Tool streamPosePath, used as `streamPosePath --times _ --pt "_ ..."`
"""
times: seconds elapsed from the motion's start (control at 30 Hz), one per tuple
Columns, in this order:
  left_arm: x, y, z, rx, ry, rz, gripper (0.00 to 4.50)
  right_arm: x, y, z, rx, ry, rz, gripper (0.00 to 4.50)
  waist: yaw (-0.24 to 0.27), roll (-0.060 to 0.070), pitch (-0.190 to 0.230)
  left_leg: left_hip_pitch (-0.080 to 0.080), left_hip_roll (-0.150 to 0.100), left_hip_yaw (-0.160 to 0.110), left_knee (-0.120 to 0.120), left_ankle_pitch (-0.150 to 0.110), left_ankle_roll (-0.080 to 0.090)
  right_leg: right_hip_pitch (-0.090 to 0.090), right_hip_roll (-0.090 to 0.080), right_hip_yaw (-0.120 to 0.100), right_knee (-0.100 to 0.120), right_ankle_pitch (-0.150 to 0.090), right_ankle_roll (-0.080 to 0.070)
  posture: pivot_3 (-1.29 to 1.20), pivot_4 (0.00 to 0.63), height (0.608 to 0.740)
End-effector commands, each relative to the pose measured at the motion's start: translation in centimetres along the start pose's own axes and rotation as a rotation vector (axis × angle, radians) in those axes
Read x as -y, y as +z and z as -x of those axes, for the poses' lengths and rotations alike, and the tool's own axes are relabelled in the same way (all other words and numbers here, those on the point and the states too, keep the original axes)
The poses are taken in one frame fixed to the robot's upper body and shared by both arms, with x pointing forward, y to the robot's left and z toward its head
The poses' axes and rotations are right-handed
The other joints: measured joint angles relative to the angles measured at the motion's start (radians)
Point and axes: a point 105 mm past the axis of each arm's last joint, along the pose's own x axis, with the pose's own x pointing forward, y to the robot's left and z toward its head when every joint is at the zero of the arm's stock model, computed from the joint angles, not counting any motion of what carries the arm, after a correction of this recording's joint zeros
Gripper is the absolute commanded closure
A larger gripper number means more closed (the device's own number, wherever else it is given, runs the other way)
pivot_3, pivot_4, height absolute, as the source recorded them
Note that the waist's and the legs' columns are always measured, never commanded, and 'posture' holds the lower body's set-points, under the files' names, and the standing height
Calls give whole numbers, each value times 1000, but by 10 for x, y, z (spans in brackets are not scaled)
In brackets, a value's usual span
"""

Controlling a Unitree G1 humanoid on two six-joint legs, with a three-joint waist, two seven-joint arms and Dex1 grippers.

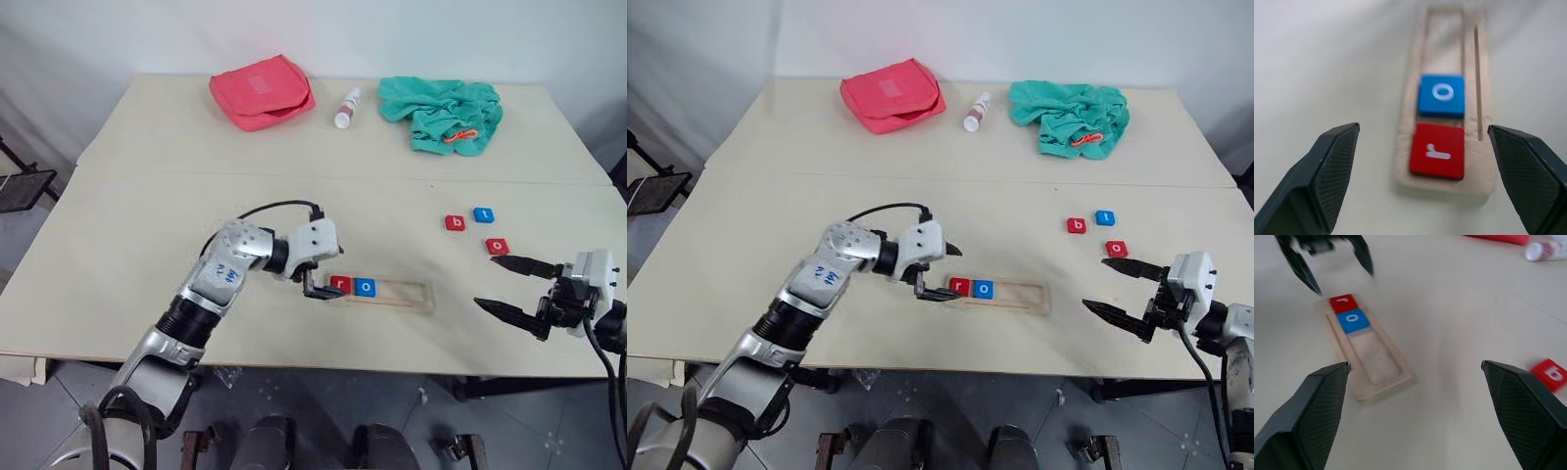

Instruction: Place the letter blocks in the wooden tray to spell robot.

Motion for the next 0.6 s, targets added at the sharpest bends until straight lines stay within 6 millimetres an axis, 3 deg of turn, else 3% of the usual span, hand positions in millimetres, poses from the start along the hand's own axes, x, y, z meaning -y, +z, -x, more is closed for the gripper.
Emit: streamPosePath --times 0.03,0.17,0.2,0.3,0.6 --pt "-8 23 23 181 23 -61 41 19 9 6 -13 -215 25 0 -1 0 0 0 0 0 0 0 0 0 0 0 0 0 0 0 150 740" --pt "-11 14 32 218 47 -78 41 35 6 9 -19 -432 -21 0 -2 0 0 0 0 1 0 0 0 0 0 0 0 0 0 0 150 740" --pt "-11 10 36 243 73 -93 41 35 3 9 -3 -469 -122 0 -2 0 0 0 0 1 0 0 0 0 0 0 0 0 0 0 150 740" --pt "1 3 51 370 83 -147 41 37 5 10 19 -593 -130 0 -4 1 0 1 0 0 -1 0 0 0 0 0 0 0 0 0 150 740" --pt "18 -24 69 476 71 -62 41 34 -10 5 -67 -622 -195 0 -3 1 0 1 0 1 0 0 0 0 0 1 2 0 0 0 150 740"
